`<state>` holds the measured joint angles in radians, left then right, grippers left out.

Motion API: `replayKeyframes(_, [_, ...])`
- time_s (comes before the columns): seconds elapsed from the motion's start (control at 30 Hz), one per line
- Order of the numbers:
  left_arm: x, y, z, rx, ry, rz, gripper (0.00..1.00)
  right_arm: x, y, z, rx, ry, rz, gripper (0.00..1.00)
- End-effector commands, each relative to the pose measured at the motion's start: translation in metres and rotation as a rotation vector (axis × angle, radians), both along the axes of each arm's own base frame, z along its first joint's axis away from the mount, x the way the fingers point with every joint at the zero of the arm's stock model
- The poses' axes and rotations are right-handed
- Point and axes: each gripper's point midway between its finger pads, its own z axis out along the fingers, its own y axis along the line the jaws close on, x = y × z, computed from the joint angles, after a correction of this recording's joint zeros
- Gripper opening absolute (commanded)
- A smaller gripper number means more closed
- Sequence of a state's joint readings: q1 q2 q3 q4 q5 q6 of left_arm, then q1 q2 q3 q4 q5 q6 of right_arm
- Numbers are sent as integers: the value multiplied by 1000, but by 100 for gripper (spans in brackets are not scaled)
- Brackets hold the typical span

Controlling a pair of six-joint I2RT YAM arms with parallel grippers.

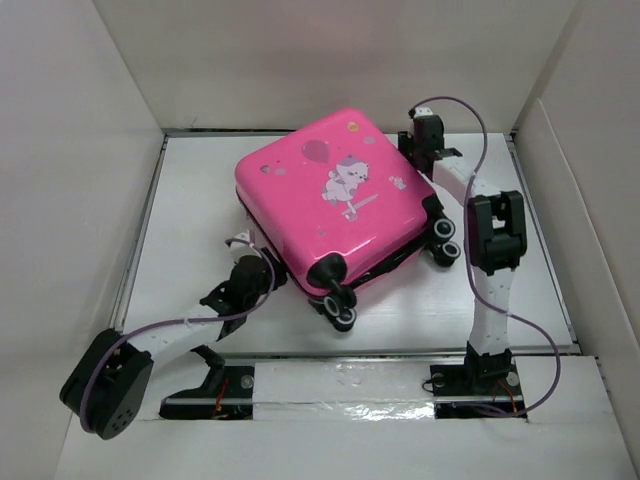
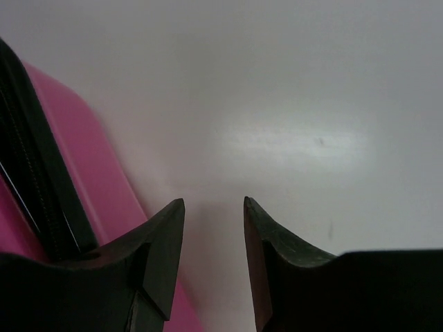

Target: Pack the luggage

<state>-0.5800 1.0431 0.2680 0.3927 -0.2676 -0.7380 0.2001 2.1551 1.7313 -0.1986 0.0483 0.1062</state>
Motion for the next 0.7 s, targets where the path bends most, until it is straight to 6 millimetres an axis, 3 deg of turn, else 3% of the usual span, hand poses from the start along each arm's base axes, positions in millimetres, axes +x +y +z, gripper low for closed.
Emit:
replayKeyframes(0.0, [-26, -57, 11, -62, -13, -197, 36, -32, 166, 35, 182, 36, 449, 47])
replayKeyframes(0.07, [-46, -81, 12, -75, -19, -278, 37, -18, 179, 67, 193, -35, 475, 49])
replayKeyframes(0.17, [-64, -102, 14, -64, -29, -323, 39, -10, 179, 93, 213, -80, 437, 69])
replayKeyframes(0.2, [-61, -107, 23, -61, -48, -314, 40, -6, 170, 110, 222, -113, 416, 77])
replayKeyframes(0.23, [-64, -108, 22, -33, -37, -319, 41, -5, 164, 119, 232, -124, 402, 80])
replayKeyframes(0.3, [-67, -114, 37, -22, -73, -333, 44, -6, 141, 147, 243, -173, 367, 85])
replayKeyframes(0.4, [-69, -106, 60, 1, -141, -326, 51, -7, 105, 179, 235, -261, 295, 89])
replayKeyframes(0.43, [-73, -101, 62, 26, -141, -332, 53, -20, 90, 193, 235, -282, 264, 90])
replayKeyframes(0.5, [-69, -87, 81, 34, -183, -287, 60, -27, 67, 216, 246, -356, 227, 89])
replayKeyframes(0.53, [-71, -76, 77, 82, -164, -270, 61, -50, 59, 223, 252, -371, 215, 87])
replayKeyframes(0.57, [-70, -67, 83, 84, -171, -237, 61, -58, 48, 228, 255, -393, 192, 84])
replayKeyframes(0.6, [-64, -56, 94, 96, -186, -173, 61, -67, 43, 242, 263, -456, 181, 73])
replayKeyframes(0.63, [-67, -42, 89, 152, -155, -147, 60, -79, 35, 242, 264, -472, 144, 62])
replayKeyframes(0.67, [-67, -36, 100, 136, -172, -122, 57, -107, 26, 237, 273, -493, 125, 49])
